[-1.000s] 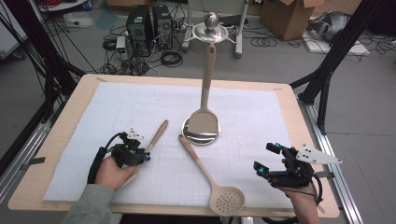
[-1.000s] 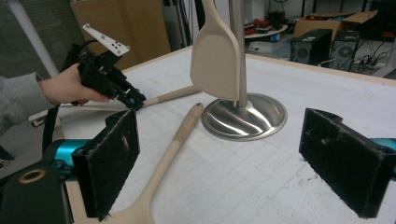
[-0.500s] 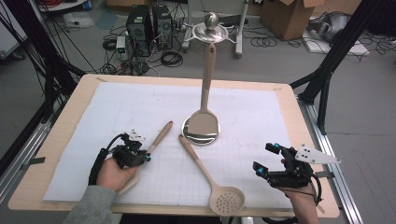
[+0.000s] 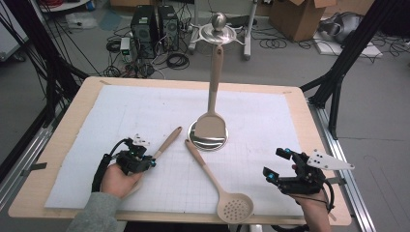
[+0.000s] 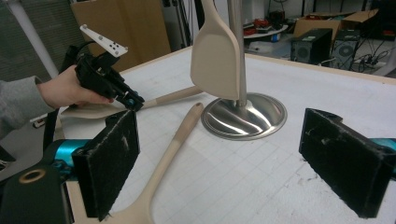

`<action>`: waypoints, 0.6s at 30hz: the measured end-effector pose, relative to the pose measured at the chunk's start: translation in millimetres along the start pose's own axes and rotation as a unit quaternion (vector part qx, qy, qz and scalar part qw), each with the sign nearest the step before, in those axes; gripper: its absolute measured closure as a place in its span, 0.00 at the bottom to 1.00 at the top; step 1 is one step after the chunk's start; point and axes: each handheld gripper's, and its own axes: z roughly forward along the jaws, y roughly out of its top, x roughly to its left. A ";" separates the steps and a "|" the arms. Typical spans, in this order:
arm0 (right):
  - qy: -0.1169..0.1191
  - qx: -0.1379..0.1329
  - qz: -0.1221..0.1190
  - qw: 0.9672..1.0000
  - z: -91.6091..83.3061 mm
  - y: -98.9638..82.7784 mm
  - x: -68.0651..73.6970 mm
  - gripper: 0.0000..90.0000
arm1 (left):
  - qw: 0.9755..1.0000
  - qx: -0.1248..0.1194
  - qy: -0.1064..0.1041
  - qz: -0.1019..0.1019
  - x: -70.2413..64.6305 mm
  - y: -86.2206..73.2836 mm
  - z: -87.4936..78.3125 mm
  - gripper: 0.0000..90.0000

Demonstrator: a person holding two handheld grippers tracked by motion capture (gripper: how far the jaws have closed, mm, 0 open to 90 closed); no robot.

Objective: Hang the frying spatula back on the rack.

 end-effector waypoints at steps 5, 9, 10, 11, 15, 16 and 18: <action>0.000 0.001 -0.001 1.000 0.1 -0.3 -0.3 0.12 | 1.000 -0.007 0.000 0.000 2.4 -0.9 -5.6 0.87; -0.001 0.001 -0.001 1.000 0.5 -0.2 -0.1 0.12 | 1.000 -0.021 -0.006 -0.002 5.1 -0.9 -15.8 0.87; -0.001 0.001 0.000 1.000 0.5 -0.2 -0.2 0.12 | 1.000 -0.024 -0.006 -0.001 5.4 -0.9 -17.9 0.87; -0.001 0.001 0.000 1.000 0.5 -0.2 -0.1 0.12 | 1.000 -0.029 -0.008 -0.002 5.8 -0.8 -20.4 0.87; 0.000 0.000 0.000 1.000 -0.3 -0.3 -0.4 0.12 | 0.999 -0.042 -0.014 0.002 7.7 0.4 -32.0 0.87; -0.001 0.000 0.000 1.000 -0.7 -0.3 -0.7 0.12 | 0.999 -0.048 -0.016 0.003 8.3 1.1 -35.0 0.87; -0.001 -0.001 -0.002 1.000 -0.8 -0.3 -1.0 0.12 | 0.998 -0.056 -0.020 0.004 9.7 2.9 -41.3 0.87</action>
